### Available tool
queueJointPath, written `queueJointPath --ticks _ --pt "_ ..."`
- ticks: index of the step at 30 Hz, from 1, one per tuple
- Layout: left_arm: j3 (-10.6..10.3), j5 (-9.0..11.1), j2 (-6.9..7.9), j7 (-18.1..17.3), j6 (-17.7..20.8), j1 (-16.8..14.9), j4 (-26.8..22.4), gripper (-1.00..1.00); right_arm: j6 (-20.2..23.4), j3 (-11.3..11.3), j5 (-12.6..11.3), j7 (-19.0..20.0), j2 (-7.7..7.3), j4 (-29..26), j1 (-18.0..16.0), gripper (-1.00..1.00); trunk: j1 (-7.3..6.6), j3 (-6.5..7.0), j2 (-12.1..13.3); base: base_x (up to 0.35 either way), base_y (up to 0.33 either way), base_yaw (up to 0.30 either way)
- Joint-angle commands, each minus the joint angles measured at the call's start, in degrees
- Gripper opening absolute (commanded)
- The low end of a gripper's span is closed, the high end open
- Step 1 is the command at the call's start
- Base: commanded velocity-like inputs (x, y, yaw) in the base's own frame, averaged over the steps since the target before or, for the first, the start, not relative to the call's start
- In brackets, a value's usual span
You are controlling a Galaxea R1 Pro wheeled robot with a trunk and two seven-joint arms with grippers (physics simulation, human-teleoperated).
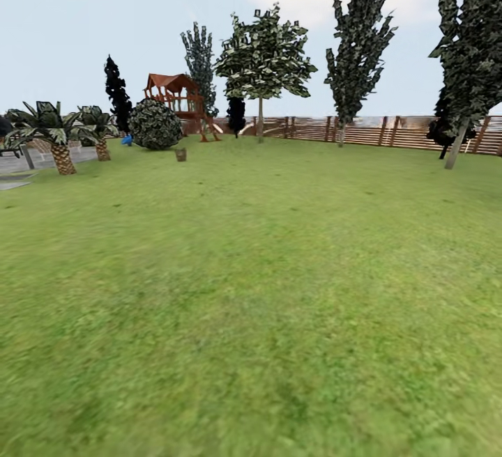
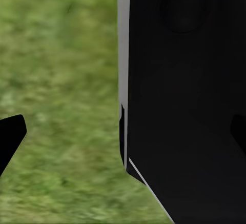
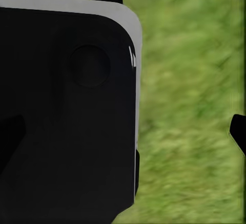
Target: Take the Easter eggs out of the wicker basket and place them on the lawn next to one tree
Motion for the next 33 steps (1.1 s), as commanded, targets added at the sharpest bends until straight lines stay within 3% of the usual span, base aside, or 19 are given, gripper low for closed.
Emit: queueJointPath --ticks 1,33 --pt "0.0 0.0 0.00 0.0 0.0 0.0 -0.1 1.00 0.0 0.0 0.0 0.0 0.00 0.1 -0.1 1.00 0.04 -0.04 0.0 0.338 0.000 0.064" --pt "0.0 0.0 0.00 0.0 0.0 0.0 -0.1 1.00 0.0 0.0 0.0 0.0 0.00 0.1 -0.1 1.00 0.04 -0.04 0.0 0.338 0.000 0.004"
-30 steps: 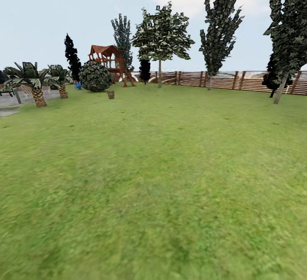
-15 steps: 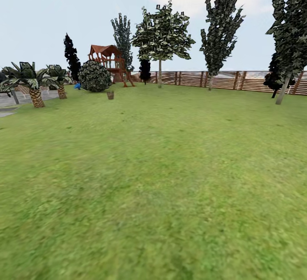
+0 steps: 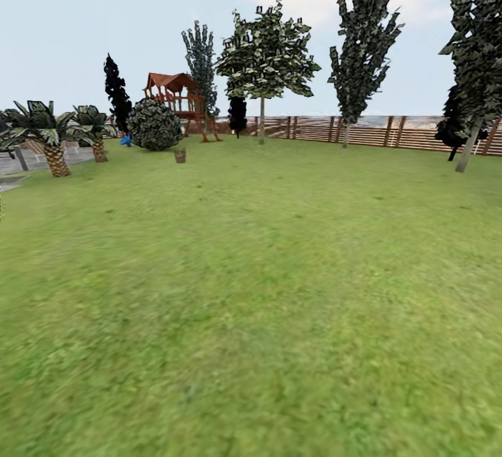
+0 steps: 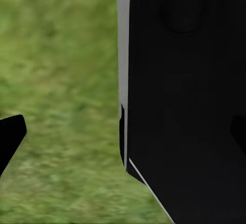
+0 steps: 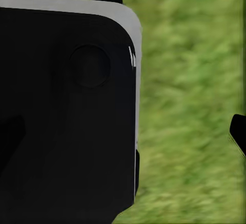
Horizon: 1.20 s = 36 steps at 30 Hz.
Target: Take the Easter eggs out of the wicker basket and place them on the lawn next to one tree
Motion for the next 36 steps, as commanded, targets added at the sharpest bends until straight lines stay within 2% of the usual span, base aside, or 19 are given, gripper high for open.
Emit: queueJointPath --ticks 1,7,32,36 --pt "0.0 0.0 0.00 0.0 0.0 0.0 -0.1 1.00 0.0 0.0 0.0 0.0 0.00 0.1 -0.1 1.00 0.04 -0.04 0.0 0.338 0.000 0.132" --pt "0.0 0.0 0.00 0.0 0.0 0.0 -0.1 1.00 0.0 0.0 0.1 -0.1 0.00 0.1 -0.1 1.00 0.04 -0.04 0.0 0.338 0.000 0.152" --pt "0.0 0.0 0.00 0.0 0.0 0.0 -0.1 1.00 0.0 0.0 0.0 -0.2 0.06 0.1 -0.1 1.00 0.04 -0.04 0.0 0.338 0.000 0.004" --pt "0.0 0.0 0.00 0.0 0.0 0.0 -0.1 1.00 0.0 0.0 0.0 -0.2 0.07 0.1 -0.1 1.00 0.04 -0.04 0.0 0.338 0.000 0.134"
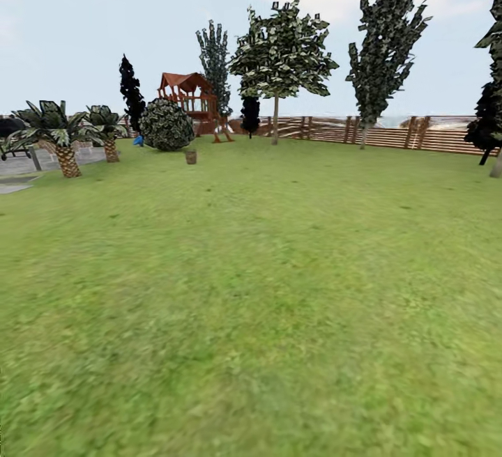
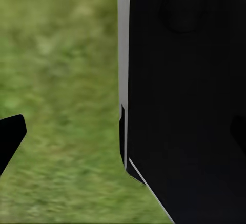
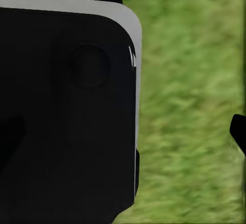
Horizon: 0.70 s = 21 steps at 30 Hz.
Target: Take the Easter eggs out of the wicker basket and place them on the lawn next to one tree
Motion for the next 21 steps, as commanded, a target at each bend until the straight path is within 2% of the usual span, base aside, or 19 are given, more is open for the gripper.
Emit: queueJointPath --ticks 1,6,21 --pt "0.0 0.0 0.00 0.0 0.0 0.0 -0.1 1.00 0.0 0.0 0.0 0.0 0.00 0.1 -0.1 1.00 0.04 -0.04 0.0 0.338 0.000 0.180" --pt "0.0 0.0 0.00 0.0 0.0 0.0 -0.1 1.00 0.0 0.0 0.1 0.0 -0.04 0.1 -0.1 1.00 0.04 -0.04 0.0 0.338 0.000 0.099" --pt "0.0 0.0 0.00 0.0 0.0 0.0 -0.1 1.00 -0.1 0.0 0.0 0.1 -0.08 0.1 -0.1 1.00 0.04 -0.04 0.0 0.338 0.000 0.004"
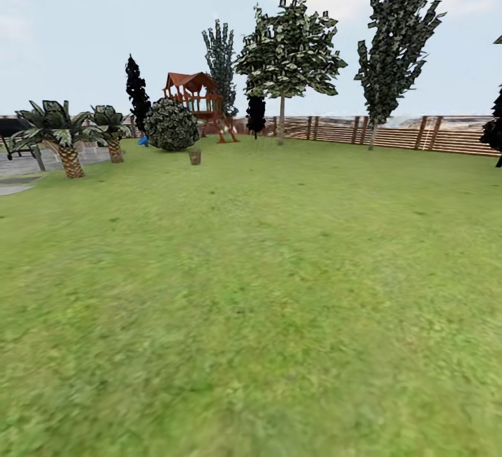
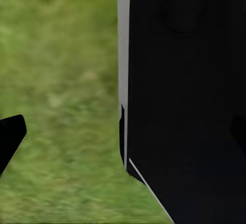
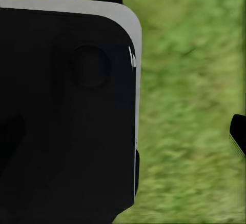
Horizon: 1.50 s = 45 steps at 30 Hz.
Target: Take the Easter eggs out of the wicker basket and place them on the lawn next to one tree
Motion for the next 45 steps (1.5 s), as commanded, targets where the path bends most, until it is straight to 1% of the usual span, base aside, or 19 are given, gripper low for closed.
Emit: queueJointPath --ticks 1,8,16,45 --pt "0.0 0.0 0.00 0.0 0.0 0.0 -0.1 1.00 0.0 0.0 0.0 0.0 0.00 0.1 -0.1 1.00 0.03 -0.04 0.0 0.338 0.000 0.000" --pt "0.0 0.0 0.00 0.0 0.0 0.0 -0.1 1.00 0.0 0.0 0.0 -0.1 0.00 0.1 -0.1 1.00 0.03 -0.04 0.0 0.338 0.000 0.003" --pt "0.0 0.0 0.00 0.0 0.0 0.0 -0.1 1.00 0.0 0.0 0.0 0.0 0.00 0.1 -0.1 1.00 0.03 -0.04 0.0 0.338 0.000 0.123" --pt "0.0 0.0 0.00 0.0 0.0 0.0 -0.1 1.00 0.0 0.0 0.0 0.0 0.00 0.1 -0.1 1.00 0.03 -0.04 0.0 0.338 0.000 0.002"
